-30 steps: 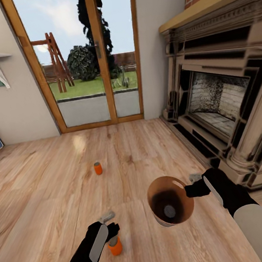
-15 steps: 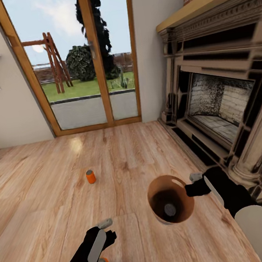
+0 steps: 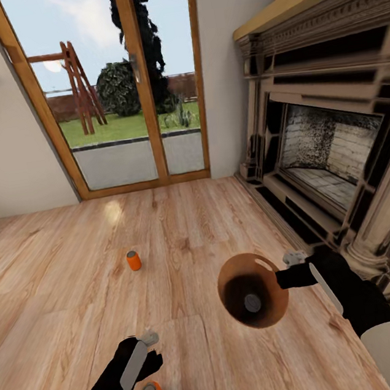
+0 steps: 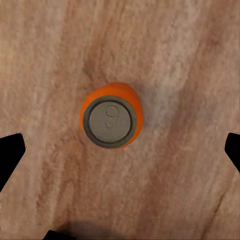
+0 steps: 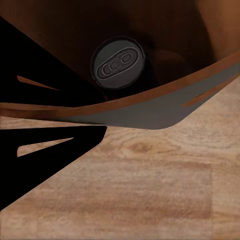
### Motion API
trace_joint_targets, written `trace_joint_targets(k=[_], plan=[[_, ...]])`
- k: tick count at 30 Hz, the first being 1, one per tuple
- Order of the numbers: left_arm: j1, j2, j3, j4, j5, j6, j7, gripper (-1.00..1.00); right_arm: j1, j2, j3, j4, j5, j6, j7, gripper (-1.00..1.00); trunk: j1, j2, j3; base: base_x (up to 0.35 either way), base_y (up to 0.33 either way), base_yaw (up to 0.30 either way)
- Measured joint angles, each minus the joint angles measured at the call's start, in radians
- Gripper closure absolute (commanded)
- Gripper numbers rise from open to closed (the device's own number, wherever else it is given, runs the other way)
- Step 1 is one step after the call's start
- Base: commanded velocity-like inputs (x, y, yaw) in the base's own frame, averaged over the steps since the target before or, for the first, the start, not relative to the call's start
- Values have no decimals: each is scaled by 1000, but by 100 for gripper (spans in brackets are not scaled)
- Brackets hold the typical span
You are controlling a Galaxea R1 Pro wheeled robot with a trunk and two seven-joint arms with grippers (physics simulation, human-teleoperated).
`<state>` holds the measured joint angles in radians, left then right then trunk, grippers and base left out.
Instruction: Put the three can of soda from the living room inside the tash can in the kitchen.
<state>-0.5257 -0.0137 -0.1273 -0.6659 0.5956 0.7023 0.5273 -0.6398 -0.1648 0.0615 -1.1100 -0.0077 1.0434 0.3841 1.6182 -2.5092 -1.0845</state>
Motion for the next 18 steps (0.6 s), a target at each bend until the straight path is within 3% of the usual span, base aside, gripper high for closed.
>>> trace_joint_targets(k=[5, 10, 14, 18], plan=[[-2, 9, -4, 32, -7, -62, -26, -100, 39, -10, -2, -105, -10, 2, 1, 100, 2, -1, -19, 0, 0, 0], [-2, 12, -6, 52, -8, -81, -51, -100, 79, -47, -5, -222, 11, -4, 12, 100, 4, -2, -39, 0, 0, 0], [-2, 11, -8, 68, -7, -95, -64, -100, 103, -95, -4, -287, -75, 4, 41, 100, 6, -3, -54, 0, 0, 0], [-4, 17, -9, 73, -8, -101, -76, -100, 108, -116, -5, -305, -89, -4, 43, 100, 8, -4, -70, 0, 0, 0]])
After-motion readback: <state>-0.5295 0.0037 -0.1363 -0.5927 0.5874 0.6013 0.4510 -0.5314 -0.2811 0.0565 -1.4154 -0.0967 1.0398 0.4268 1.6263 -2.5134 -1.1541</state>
